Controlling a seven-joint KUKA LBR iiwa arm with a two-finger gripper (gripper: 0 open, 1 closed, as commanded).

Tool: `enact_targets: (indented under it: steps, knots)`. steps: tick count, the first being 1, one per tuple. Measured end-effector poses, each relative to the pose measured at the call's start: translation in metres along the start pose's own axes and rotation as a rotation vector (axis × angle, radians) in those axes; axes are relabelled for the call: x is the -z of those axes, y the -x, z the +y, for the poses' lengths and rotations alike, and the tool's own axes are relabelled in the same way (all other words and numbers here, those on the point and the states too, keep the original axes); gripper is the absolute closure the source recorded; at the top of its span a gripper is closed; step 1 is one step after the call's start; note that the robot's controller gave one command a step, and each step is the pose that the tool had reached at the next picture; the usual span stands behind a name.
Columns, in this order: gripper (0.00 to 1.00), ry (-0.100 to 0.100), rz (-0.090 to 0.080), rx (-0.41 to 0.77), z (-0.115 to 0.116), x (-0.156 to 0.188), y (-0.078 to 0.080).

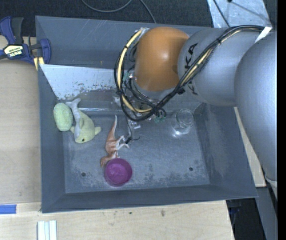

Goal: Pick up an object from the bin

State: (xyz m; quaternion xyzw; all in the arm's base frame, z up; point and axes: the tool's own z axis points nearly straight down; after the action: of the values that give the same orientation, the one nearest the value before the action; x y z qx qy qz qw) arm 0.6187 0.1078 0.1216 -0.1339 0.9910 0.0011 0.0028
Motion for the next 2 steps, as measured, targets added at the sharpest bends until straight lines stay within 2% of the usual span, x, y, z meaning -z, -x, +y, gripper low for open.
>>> enact_targets:
  steps: [1,2]
  knots:
    - [0.00,-0.002,0.000,0.192,0.009,0.012,-0.003]
    - [0.00,-0.002,0.000,0.496,0.022,-0.038,0.001]
